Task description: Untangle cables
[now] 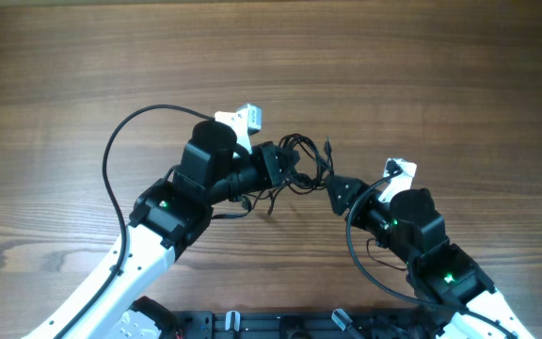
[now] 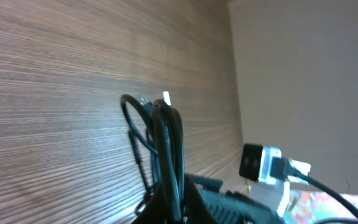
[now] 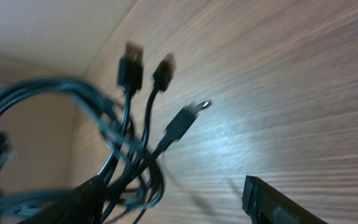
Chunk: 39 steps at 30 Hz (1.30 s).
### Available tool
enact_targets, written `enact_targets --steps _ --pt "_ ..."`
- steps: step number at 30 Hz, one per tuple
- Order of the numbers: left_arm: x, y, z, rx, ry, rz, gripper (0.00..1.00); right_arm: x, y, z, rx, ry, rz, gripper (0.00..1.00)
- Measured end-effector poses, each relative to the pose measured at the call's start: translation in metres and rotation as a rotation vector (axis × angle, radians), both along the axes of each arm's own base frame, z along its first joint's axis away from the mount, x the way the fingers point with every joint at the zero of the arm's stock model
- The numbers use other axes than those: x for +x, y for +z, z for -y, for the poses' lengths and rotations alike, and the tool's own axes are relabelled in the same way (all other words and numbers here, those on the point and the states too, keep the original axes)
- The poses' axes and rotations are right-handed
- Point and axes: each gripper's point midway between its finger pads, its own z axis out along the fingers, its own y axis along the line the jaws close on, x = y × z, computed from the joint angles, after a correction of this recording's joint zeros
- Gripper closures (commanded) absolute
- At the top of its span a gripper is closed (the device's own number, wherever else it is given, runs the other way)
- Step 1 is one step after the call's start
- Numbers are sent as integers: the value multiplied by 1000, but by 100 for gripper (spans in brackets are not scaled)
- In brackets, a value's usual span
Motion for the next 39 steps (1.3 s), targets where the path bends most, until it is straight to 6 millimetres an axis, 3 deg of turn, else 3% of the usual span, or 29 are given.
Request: enact_targets --steps 7,14,17,21,24,30,39 --pt "-10 14 13 -63 -100 31 96 8 -22 4 -60 -35 -51 28" --pt "-11 9 10 -40 -101 24 96 6 -24 -2 -66 12 -51 30" --pt "-9 4 7 -12 -81 25 96 -8 -16 0 -61 45 -41 30" --pt "-7 3 6 -5 -72 33 96 -25 11 -4 10 110 24 29" --pt "-6 5 6 -13 -64 29 96 -29 12 -6 22 132 20 30" --pt "-8 10 10 -67 -57 -21 96 -18 -9 -7 -14 96 -46 29" --pt "-24 21 23 -132 -151 -36 96 14 -5 -25 30 85 14 26"
